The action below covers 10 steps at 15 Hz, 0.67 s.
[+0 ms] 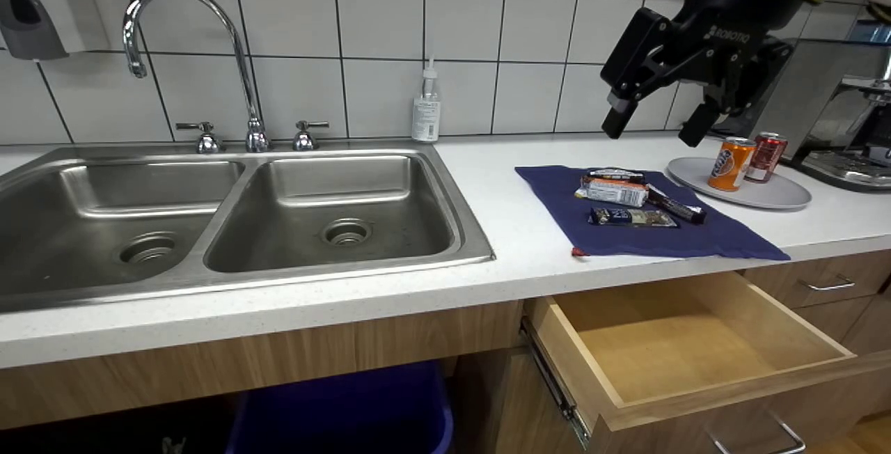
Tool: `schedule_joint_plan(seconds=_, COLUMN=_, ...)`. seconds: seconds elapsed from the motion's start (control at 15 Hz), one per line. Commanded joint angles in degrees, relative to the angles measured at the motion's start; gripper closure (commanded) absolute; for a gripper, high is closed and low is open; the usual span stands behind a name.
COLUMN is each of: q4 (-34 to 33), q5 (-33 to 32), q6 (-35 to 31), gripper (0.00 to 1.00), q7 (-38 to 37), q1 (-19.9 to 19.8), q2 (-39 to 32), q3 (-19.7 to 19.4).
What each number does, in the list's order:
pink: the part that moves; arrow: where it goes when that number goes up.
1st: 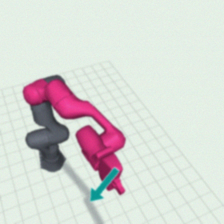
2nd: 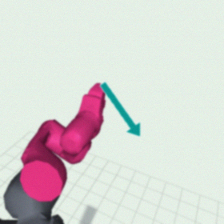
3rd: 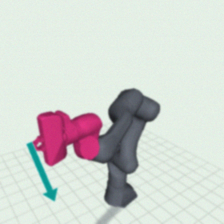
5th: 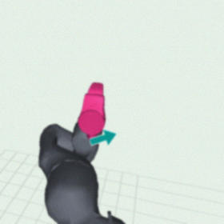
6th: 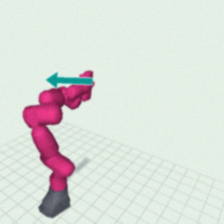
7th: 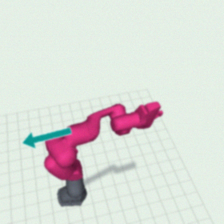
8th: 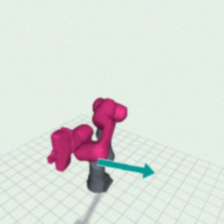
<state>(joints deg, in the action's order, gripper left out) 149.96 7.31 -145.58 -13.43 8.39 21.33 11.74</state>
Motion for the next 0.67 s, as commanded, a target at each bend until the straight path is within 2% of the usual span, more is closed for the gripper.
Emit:
schedule_joint_plan(seconds=0.0, q4=-3.1, q5=-2.2, q6=0.0, gripper=0.0, q7=1.5, q1=-1.4, q2=-3.4, q3=-1.6)
schedule_joint_plan(seconds=0.6, q4=-9.4, q5=-5.3, q6=-1.2, gripper=0.0, q7=2.9, q1=-3.3, q2=-10.8, q3=-4.6)
